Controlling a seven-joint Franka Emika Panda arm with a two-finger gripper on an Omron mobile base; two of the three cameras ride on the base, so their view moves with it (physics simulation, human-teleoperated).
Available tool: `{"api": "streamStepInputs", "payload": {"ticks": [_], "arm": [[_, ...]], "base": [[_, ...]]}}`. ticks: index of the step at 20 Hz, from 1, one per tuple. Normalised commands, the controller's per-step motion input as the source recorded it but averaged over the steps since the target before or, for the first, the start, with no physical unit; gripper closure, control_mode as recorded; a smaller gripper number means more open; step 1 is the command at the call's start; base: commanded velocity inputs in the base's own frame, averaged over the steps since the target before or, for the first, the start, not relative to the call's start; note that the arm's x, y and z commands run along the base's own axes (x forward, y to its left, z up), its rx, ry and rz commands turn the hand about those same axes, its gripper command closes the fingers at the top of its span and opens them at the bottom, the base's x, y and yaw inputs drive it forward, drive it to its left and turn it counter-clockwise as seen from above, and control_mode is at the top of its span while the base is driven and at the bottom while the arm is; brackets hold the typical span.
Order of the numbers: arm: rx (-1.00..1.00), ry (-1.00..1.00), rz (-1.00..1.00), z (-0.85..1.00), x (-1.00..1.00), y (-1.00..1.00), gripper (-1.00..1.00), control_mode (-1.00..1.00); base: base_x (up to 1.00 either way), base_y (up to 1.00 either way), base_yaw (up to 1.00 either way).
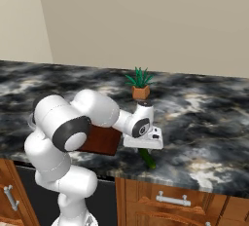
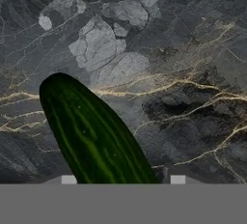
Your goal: Place the two vegetables and bowl onto the tray for setting up a vegetable dip station.
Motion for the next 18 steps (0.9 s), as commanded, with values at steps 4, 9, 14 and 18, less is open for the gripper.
{"api": "streamStepInputs", "payload": {"ticks": [4,9,14,18], "arm": [[0.0,0.0,0.0,0.0,0.0,0.0,1.0,-1.0],[0.0,0.0,0.0,0.07,0.03,0.0,1.0,-1.0],[0.0,-0.02,0.0,0.46,0.0,0.0,1.0,-1.0],[0.0,-0.05,0.02,0.65,-0.04,0.11,1.0,-1.0]], "base": [[0.0,0.0,0.0],[0.0,0.0,0.0],[0.0,0.0,0.0],[0.0,0.0,0.0]]}}
